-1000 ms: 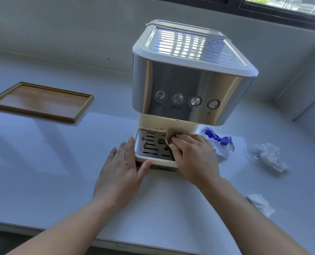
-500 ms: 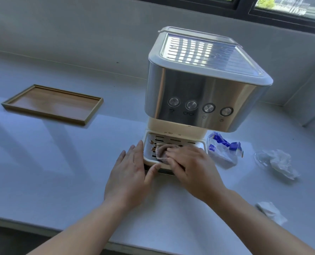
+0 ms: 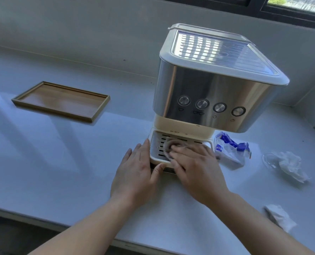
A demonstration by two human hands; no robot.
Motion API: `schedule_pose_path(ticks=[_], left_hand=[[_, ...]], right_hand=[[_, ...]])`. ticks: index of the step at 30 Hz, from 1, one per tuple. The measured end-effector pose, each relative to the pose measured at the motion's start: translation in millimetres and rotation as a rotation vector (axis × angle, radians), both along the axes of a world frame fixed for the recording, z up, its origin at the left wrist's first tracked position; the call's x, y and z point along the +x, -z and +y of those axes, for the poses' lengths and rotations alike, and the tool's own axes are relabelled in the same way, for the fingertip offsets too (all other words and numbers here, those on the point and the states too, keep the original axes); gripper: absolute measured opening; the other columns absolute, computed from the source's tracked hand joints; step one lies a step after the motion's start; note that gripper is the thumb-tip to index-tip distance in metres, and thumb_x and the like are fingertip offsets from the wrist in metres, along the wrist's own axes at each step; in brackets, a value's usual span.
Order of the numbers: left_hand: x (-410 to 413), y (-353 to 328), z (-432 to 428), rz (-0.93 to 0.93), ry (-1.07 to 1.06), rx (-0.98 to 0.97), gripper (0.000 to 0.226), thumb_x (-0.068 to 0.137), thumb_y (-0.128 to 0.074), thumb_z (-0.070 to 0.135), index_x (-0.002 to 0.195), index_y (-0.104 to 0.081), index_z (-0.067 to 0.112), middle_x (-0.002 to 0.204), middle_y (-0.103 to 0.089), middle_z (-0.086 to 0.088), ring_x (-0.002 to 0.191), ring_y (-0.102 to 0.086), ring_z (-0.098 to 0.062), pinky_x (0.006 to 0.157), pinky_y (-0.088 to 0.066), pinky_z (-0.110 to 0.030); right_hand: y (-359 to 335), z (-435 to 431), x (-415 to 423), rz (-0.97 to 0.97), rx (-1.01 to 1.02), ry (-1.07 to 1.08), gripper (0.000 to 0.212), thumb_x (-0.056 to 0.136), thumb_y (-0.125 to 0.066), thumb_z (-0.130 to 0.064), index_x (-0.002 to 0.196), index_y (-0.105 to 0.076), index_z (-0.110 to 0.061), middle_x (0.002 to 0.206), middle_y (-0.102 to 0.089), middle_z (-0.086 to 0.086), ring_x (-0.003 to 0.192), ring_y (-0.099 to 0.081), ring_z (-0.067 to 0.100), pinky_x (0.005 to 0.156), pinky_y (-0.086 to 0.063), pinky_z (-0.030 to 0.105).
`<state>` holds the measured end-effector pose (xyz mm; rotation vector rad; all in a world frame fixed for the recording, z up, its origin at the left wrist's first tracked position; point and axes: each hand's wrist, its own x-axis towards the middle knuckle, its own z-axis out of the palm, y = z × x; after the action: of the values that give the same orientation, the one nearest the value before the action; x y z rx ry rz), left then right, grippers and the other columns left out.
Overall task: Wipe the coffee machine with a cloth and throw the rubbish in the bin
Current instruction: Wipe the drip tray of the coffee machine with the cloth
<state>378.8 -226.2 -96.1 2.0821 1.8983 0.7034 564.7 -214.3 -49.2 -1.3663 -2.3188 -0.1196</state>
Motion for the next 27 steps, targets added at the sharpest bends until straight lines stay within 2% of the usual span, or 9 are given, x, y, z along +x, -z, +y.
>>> schedule_pose_path(ticks=[2,6,9,11,13,15,18,22,27], left_hand=[[0,-2,0,-0.009,0.0,-0.009,0.082,0.094,-0.02,0.067,0.157,-0.001,0.019,0.165,-0.017,0.005,0.152,-0.011,-0.007,0.125,-0.002,-0.029],[0,-2,0,0.011,0.006,-0.005,0.084,0.092,-0.017,0.068,0.157,-0.002,0.018,0.165,-0.019,0.005,0.152,-0.012,-0.009,0.125,-0.004,-0.03],[0,-2,0,-0.001,0.004,-0.011,0.084,0.09,-0.015,0.069,0.158,-0.002,0.021,0.165,-0.018,0.006,0.152,-0.012,-0.007,0.125,-0.004,-0.029],[0,0,0,-0.006,0.001,-0.007,0.082,0.092,-0.018,0.069,0.158,-0.003,0.022,0.165,-0.019,0.007,0.151,-0.013,-0.006,0.125,-0.004,-0.029],[1,0,0,-0.008,-0.003,-0.01,0.082,0.092,-0.019,0.069,0.157,-0.004,0.021,0.165,-0.019,0.007,0.151,-0.013,-0.006,0.125,-0.004,-0.029],[2,-1,-1,-0.008,-0.009,-0.006,0.083,0.091,-0.017,0.071,0.157,-0.005,0.021,0.164,-0.02,0.007,0.151,-0.014,-0.006,0.125,-0.004,-0.029],[1,-2,-1,-0.011,-0.002,-0.012,0.084,0.09,-0.015,0.072,0.157,-0.006,0.022,0.163,-0.025,0.007,0.15,-0.019,-0.007,0.126,-0.008,-0.032],[0,-2,-1,0.004,0.007,-0.022,0.083,0.091,-0.017,0.07,0.157,-0.005,0.021,0.163,-0.025,0.006,0.15,-0.019,-0.009,0.125,-0.009,-0.033],[1,-3,-2,0.009,-0.003,-0.023,0.085,0.09,-0.014,0.07,0.157,-0.004,0.019,0.163,-0.024,0.004,0.151,-0.018,-0.009,0.126,-0.007,-0.032]], right_hand=[[-2,5,-4,-0.049,-0.026,-0.102,0.029,0.096,-0.053,-0.038,0.116,-0.072,-0.028,0.124,-0.068,-0.014,0.107,-0.061,0.02,0.093,-0.047,0.044],[-9,20,-4,0.003,-0.071,0.004,0.025,0.095,-0.055,-0.035,0.112,-0.073,-0.029,0.121,-0.069,-0.015,0.108,-0.06,0.021,0.091,-0.047,0.042],[-7,22,-19,-0.076,-0.078,-0.098,0.028,0.094,-0.05,-0.037,0.111,-0.071,-0.03,0.118,-0.069,-0.018,0.103,-0.058,0.019,0.086,-0.046,0.041],[-10,31,-26,-0.045,-0.122,-0.089,0.027,0.095,-0.048,-0.038,0.11,-0.069,-0.032,0.113,-0.07,-0.02,0.1,-0.056,0.017,0.084,-0.045,0.038],[-14,43,-31,-0.005,-0.178,-0.024,0.026,0.097,-0.045,-0.041,0.111,-0.066,-0.035,0.116,-0.067,-0.022,0.101,-0.052,0.014,0.085,-0.044,0.037],[-14,50,-38,-0.07,-0.189,0.014,0.027,0.098,-0.04,-0.042,0.11,-0.063,-0.035,0.119,-0.064,-0.022,0.102,-0.048,0.015,0.087,-0.043,0.038],[-12,47,-41,-0.118,-0.193,-0.026,0.027,0.096,-0.037,-0.041,0.109,-0.061,-0.036,0.116,-0.063,-0.025,0.101,-0.046,0.015,0.084,-0.04,0.038],[-9,34,-15,-0.044,-0.179,-0.109,0.034,0.092,-0.042,-0.04,0.118,-0.064,-0.038,0.124,-0.063,-0.028,0.104,-0.051,0.016,0.088,-0.041,0.038],[-6,28,-31,-0.029,-0.111,0.104,0.027,0.091,-0.048,-0.036,0.107,-0.069,-0.033,0.113,-0.068,-0.022,0.104,-0.053,0.019,0.086,-0.041,0.04]])
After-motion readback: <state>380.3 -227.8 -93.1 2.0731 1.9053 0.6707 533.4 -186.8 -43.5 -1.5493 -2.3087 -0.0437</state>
